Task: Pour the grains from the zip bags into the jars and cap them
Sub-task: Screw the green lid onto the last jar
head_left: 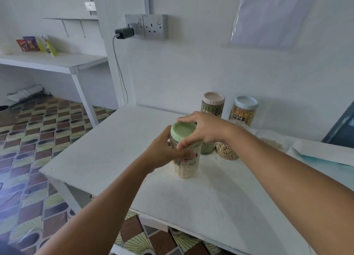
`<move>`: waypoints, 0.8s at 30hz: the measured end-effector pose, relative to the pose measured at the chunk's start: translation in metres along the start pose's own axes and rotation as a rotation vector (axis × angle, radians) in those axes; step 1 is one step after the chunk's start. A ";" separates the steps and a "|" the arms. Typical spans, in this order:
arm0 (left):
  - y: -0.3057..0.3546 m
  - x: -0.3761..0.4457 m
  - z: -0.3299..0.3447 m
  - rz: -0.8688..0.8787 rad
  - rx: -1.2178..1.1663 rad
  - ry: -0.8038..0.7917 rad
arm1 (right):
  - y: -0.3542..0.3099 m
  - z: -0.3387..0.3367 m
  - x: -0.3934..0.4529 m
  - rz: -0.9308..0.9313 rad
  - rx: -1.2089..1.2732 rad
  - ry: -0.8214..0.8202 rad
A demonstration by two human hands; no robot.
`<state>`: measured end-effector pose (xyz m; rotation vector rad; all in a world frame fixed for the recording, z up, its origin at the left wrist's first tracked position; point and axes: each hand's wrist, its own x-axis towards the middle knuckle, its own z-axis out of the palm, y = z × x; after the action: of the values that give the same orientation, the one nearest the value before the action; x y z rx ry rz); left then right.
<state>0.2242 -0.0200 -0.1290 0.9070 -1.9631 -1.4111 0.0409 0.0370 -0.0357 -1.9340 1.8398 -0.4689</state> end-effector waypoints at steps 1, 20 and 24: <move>-0.001 0.000 0.000 0.001 -0.004 0.006 | 0.000 -0.002 0.001 0.001 -0.014 -0.013; 0.022 0.011 -0.018 -0.039 0.058 -0.096 | 0.005 -0.014 -0.012 0.076 -0.014 -0.146; 0.022 0.016 -0.020 -0.023 0.120 -0.129 | 0.001 -0.010 -0.012 0.106 -0.106 0.017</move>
<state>0.2250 -0.0397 -0.1011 0.9140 -2.1592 -1.4080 0.0338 0.0478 -0.0275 -1.8931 2.0037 -0.3614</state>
